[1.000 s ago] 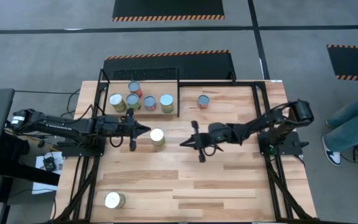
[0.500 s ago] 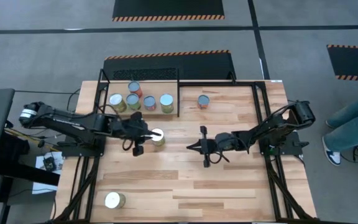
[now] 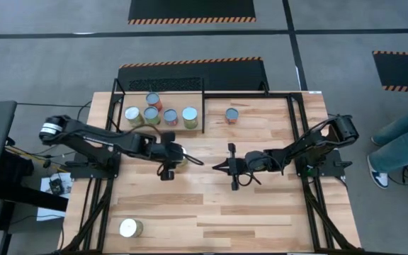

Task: Pick and place cans onto a shelf
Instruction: Put the canned pears on the shelf

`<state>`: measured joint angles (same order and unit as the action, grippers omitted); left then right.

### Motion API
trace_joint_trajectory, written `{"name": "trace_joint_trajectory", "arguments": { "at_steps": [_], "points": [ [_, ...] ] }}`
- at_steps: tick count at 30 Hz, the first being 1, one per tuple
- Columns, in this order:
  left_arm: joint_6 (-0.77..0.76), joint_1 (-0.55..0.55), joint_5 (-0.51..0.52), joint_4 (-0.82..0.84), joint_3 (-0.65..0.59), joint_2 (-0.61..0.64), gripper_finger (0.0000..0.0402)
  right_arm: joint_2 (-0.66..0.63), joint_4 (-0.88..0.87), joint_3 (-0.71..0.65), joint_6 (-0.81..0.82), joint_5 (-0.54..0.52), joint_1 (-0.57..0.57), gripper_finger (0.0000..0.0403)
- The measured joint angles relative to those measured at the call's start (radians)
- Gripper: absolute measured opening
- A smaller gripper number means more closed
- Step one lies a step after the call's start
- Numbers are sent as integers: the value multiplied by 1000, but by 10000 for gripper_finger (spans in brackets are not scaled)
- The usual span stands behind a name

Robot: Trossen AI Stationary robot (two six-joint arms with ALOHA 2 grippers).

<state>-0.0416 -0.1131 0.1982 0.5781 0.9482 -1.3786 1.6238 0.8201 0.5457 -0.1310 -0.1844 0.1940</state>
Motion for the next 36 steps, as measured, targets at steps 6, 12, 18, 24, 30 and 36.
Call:
{"name": "trace_joint_trajectory", "arguments": {
  "at_steps": [6,12,18,24,30,36],
  "points": [
    [12,0,2,7,0,-57,123,0,0,0,0,0,-1,15],
    [30,0,53,13,0,-79,121,0,-3,0,3,0,-8,17],
    [40,0,52,14,0,-79,50,0,-4,0,3,0,-8,14],
    [76,0,52,39,7,-66,3,0,-4,0,3,0,-8,17],
    [109,3,164,259,149,8,0,0,-10,0,2,0,-8,15],
    [2,68,326,526,350,127,0,0,-15,0,6,0,-8,19]
  ]
}}
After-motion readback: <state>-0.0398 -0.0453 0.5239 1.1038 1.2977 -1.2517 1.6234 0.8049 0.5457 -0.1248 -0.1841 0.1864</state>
